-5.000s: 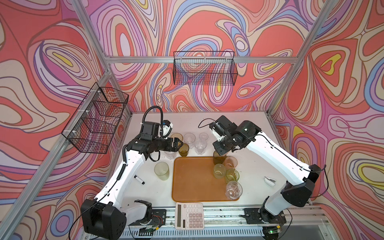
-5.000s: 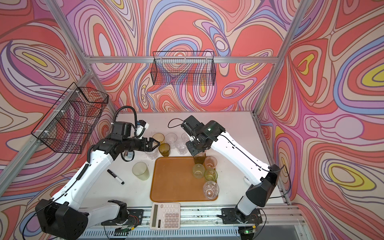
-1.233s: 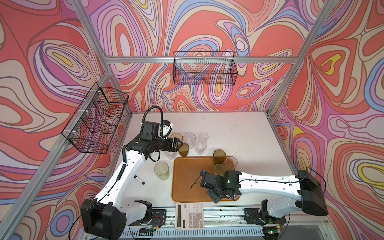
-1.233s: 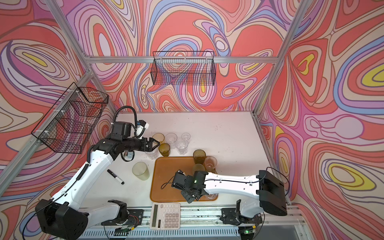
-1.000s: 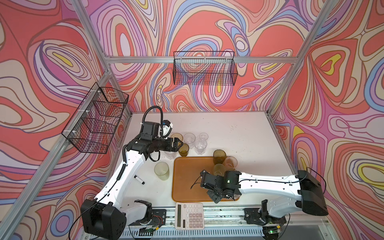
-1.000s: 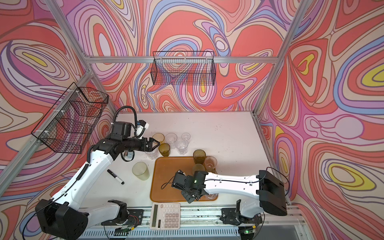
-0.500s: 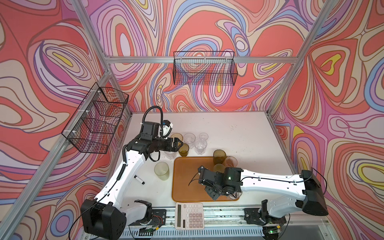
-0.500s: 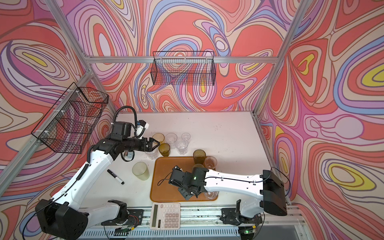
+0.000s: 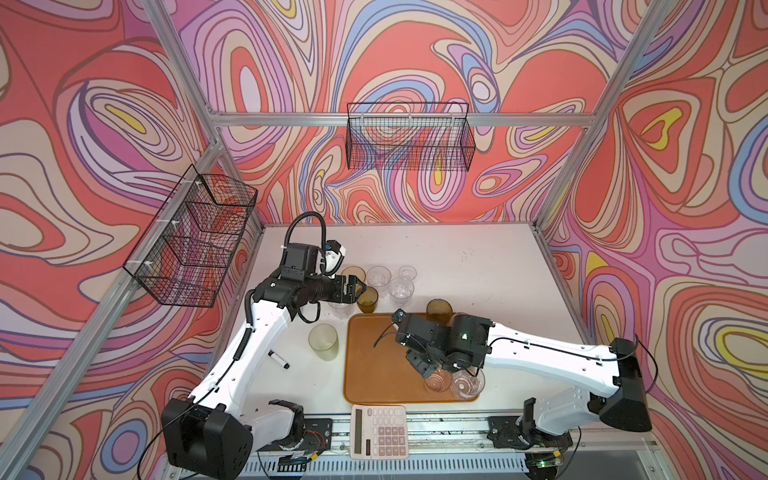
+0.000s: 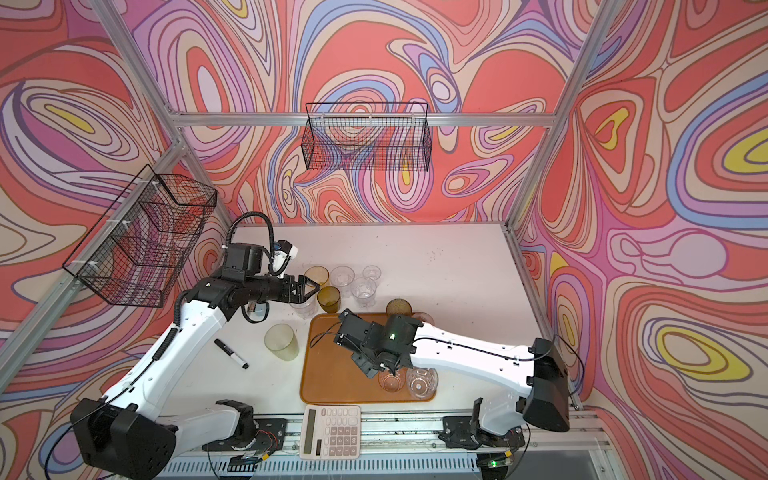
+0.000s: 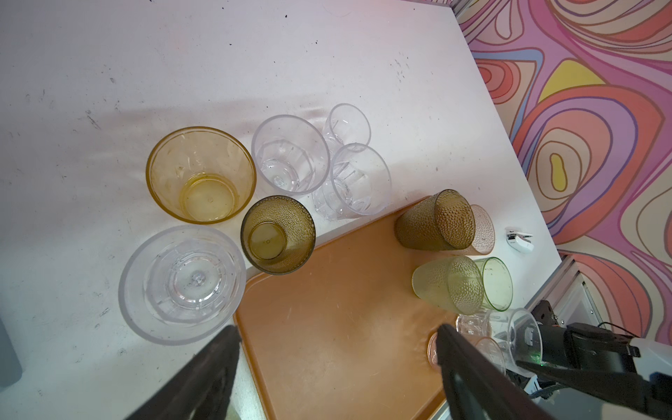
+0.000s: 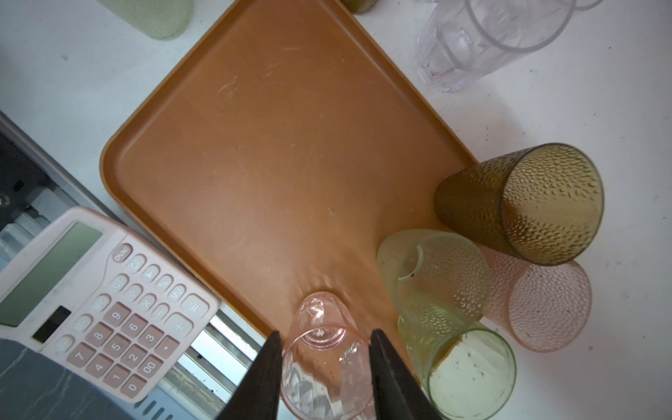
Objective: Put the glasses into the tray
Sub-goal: 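Open the right gripper and raise it off the pink cup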
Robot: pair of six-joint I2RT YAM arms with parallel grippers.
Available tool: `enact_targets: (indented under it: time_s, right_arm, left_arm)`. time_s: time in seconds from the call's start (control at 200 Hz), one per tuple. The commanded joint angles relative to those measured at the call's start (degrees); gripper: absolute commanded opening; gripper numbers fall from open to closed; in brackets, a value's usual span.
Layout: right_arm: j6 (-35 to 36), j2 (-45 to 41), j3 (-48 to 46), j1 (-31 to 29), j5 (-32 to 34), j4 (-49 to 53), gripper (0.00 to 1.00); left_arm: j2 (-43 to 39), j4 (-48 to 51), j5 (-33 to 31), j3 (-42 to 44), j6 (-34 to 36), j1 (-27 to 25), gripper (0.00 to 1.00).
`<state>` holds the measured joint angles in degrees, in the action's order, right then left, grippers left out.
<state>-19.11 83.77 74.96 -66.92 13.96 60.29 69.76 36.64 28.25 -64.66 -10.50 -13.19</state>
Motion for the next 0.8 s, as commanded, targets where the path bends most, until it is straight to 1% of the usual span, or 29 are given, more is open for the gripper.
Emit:
enact_targets:
  time_s: [0.0, 0.16, 0.441, 0.796]
  right_arm:
    - [4.34, 1.2, 2.45, 2.4, -0.05, -0.87, 0.41]
    - [7.35, 2.45, 4.19, 6.21, -0.91, -2.01, 0.42]
    - [12.52, 5.6, 6.6, 12.35, -4.95, -5.8, 0.42]
    - [15.86, 10.94, 10.23, 18.21, -9.27, -11.91, 0.42]
  left_arm:
    - [-0.04, 0.71, -0.04, -0.41, 1.1, -0.39, 0.87]
    - [-0.06, 0.69, -0.06, -0.29, 1.07, -0.34, 0.87]
    - [0.13, 0.79, -0.3, -0.36, 1.18, -0.37, 0.87]
    - [0.39, 0.77, -0.26, -0.42, 1.17, -0.34, 0.87]
